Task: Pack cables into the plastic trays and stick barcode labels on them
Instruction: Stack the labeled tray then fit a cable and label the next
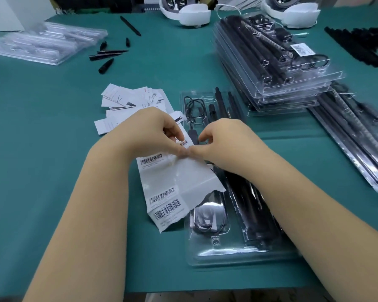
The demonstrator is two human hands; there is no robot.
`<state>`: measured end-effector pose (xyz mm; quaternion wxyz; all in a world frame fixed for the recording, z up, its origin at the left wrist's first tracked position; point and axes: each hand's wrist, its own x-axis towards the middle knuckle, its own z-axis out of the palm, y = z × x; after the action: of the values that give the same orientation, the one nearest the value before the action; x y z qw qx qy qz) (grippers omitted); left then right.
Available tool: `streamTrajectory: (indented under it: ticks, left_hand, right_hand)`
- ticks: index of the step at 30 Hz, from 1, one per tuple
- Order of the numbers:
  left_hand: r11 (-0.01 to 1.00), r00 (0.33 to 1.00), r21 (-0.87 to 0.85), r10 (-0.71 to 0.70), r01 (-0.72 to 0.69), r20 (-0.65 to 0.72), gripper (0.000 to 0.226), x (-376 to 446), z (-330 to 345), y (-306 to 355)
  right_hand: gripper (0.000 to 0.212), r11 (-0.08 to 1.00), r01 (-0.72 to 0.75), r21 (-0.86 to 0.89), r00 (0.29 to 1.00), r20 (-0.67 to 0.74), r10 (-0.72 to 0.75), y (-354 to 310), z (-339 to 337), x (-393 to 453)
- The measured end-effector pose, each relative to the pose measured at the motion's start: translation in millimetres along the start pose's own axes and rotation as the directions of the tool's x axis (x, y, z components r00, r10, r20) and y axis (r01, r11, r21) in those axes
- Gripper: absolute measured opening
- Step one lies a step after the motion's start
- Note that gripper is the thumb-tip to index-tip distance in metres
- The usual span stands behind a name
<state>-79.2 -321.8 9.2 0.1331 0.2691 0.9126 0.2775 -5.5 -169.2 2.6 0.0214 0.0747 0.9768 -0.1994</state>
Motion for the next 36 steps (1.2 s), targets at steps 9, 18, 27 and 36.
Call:
streamTrajectory:
  ticks: [9, 18, 27, 36]
  left_hand:
    - [0.971, 0.999, -0.233, -0.044, 0.046, 0.015, 0.043, -0.6, -5.5, -2.7]
    - [0.995, 0.997, -0.088, -0.052, 0.056, 0.052, 0.021, -2.7, -2.6, 4.7]
    - [0.998, 0.996, -0.046, 0.036, -0.040, -0.075, 0.015, -1.4, -3.5, 2.4]
    - [0.996, 0.994, -0.029, 0.077, -0.079, -0.075, 0.014, -1.5, -0.6, 5.6]
  right_hand:
    - [0.019, 0.995, 0.093, 0.036, 0.992, -0.093, -0.090, 1.9, 8.2, -6.7]
    - [0.026, 0.985, 0.090, 0.148, 0.993, -0.085, -0.078, 4.1, 10.2, -1.1]
    - [0.013, 0.862, 0.173, 0.477, 0.983, -0.143, -0.118, 6.7, 12.2, 3.0]
    - [0.024, 0.772, 0.164, 0.614, 0.986, -0.078, -0.148, 9.6, 15.3, 8.4]
